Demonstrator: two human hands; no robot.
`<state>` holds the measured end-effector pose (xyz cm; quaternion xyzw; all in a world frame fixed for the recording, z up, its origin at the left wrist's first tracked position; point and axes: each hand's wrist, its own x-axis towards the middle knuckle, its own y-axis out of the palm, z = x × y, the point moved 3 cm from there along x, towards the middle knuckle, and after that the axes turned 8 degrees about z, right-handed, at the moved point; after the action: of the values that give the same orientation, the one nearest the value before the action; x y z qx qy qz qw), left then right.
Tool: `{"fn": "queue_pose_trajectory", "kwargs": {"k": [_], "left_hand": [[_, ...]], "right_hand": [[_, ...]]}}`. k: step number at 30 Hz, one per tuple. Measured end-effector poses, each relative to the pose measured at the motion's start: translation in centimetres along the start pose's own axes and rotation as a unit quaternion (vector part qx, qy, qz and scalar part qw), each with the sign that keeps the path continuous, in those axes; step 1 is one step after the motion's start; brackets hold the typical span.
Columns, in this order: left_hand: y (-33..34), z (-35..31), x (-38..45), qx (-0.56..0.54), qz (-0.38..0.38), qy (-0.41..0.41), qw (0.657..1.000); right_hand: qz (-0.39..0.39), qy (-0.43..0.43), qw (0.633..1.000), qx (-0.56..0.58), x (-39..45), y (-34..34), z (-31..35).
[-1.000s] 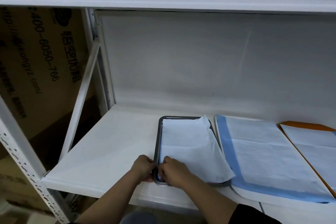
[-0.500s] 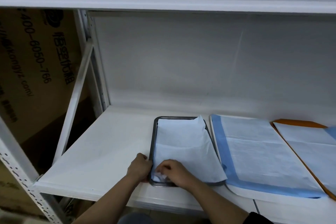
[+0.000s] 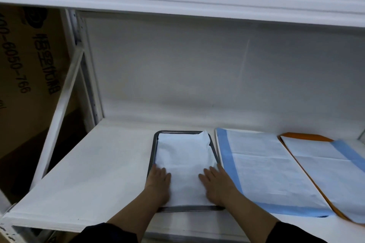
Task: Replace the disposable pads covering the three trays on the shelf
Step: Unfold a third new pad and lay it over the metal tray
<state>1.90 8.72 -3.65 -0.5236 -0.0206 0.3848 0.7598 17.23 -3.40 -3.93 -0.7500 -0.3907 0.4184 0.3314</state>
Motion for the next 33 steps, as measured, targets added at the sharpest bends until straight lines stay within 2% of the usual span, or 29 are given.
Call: {"fn": "queue_pose_trajectory", "kwargs": {"k": [8, 12, 13, 14, 15, 19, 21, 23, 25, 27, 28, 30, 33], "left_hand": [[1.2, 0.6, 0.0, -0.003, 0.005, -0.034, 0.999], [1.6, 0.7, -0.2, 0.020, 0.035, -0.047, 0.998], [1.7, 0.8, -0.2, 0.027, 0.039, -0.052, 0.998], [1.7, 0.9, -0.3, 0.035, 0.037, -0.055, 0.997], [1.5, 1.0, -0.4, 0.045, 0.030, -0.053, 0.997], [0.5, 1.0, -0.7, 0.055, -0.012, -0.011, 0.998], [0.6, 1.7, -1.2, 0.045, -0.009, -0.024, 0.999], [1.1, 2.2, -1.6, 0.008, -0.003, -0.030, 1.000], [1.3, 2.5, -2.0, -0.087, -0.010, -0.037, 0.995], [0.9, 2.9, -2.5, -0.220, -0.037, -0.066, 0.973], [0.8, 3.1, -2.6, -0.292, -0.052, -0.092, 0.951], [1.0, 3.7, -2.9, -0.419, -0.049, -0.150, 0.894], [2.4, 4.2, -2.2, -0.539, 0.019, -0.184, 0.822]], "right_hand": [[0.019, 0.055, 0.998, 0.001, -0.1, 0.6, 0.2], [0.023, 0.066, 0.997, 0.014, -0.4, 1.0, 0.0], [0.008, 0.064, 0.998, 0.015, 0.1, 1.3, -0.1], [-0.055, 0.059, 0.996, 0.034, 0.1, 1.0, 0.0], [-0.075, 0.062, 0.994, 0.059, -0.2, 0.6, -0.1], [-0.067, 0.092, 0.992, 0.060, -1.0, -0.2, -0.9], [-0.119, 0.128, 0.981, 0.087, -1.2, 0.2, -1.2], [-0.177, 0.117, 0.969, 0.125, -0.7, 2.0, -1.2], [-0.176, 0.118, 0.958, 0.195, -0.6, 2.4, -1.5], [-0.214, 0.143, 0.922, 0.290, -2.7, 0.3, -2.4], [-0.240, 0.176, 0.893, 0.337, -3.5, -0.3, -3.3], [-0.185, 0.221, 0.855, 0.431, -4.1, -0.4, -4.9], [-0.074, 0.192, 0.775, 0.598, -3.5, 0.6, -6.3]]}}
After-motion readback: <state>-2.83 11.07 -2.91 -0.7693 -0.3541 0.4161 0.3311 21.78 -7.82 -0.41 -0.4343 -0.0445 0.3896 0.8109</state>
